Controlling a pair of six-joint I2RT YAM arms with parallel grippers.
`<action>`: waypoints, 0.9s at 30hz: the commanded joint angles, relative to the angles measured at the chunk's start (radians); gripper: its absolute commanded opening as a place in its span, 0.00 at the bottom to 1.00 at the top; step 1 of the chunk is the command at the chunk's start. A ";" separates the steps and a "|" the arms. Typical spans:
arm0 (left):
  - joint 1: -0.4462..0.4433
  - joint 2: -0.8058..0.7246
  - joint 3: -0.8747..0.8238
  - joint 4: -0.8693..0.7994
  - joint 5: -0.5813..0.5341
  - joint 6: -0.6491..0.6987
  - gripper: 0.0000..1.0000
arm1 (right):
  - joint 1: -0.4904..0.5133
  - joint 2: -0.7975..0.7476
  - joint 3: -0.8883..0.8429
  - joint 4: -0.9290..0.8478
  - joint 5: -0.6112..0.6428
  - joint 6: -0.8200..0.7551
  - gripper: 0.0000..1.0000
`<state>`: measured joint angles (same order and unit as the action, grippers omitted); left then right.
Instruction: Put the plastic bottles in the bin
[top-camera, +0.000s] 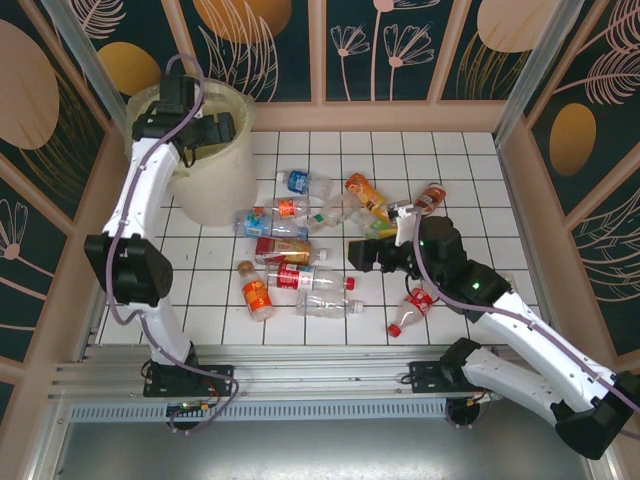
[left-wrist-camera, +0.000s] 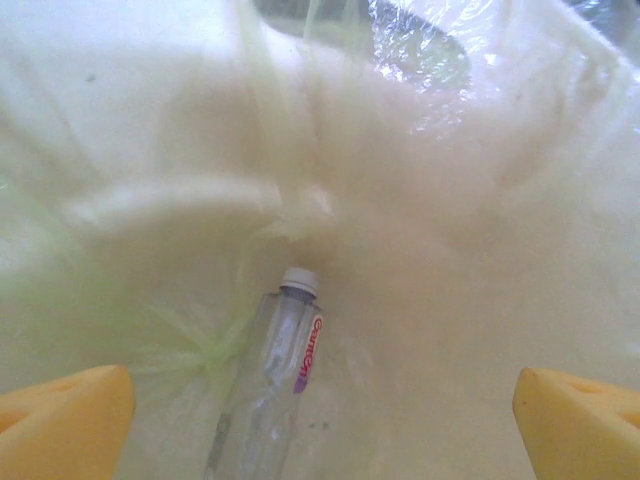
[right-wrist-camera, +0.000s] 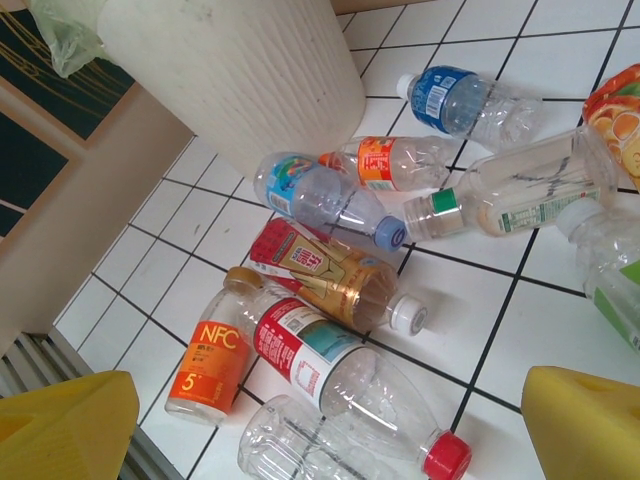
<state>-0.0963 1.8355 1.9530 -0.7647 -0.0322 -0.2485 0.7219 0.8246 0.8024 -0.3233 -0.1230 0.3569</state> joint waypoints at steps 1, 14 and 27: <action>0.008 -0.108 -0.106 0.074 0.008 -0.043 0.98 | 0.013 0.006 0.016 -0.023 -0.002 -0.009 0.99; 0.009 -0.675 -0.688 0.495 0.198 -0.129 0.99 | 0.112 0.119 0.021 -0.066 0.042 -0.024 0.99; 0.006 -0.859 -1.018 0.652 0.748 -0.265 0.99 | 0.290 0.404 0.098 -0.159 0.182 -0.097 0.97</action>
<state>-0.0933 1.0077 0.9817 -0.1871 0.5537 -0.4622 0.9844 1.1854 0.8501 -0.4248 -0.0170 0.2939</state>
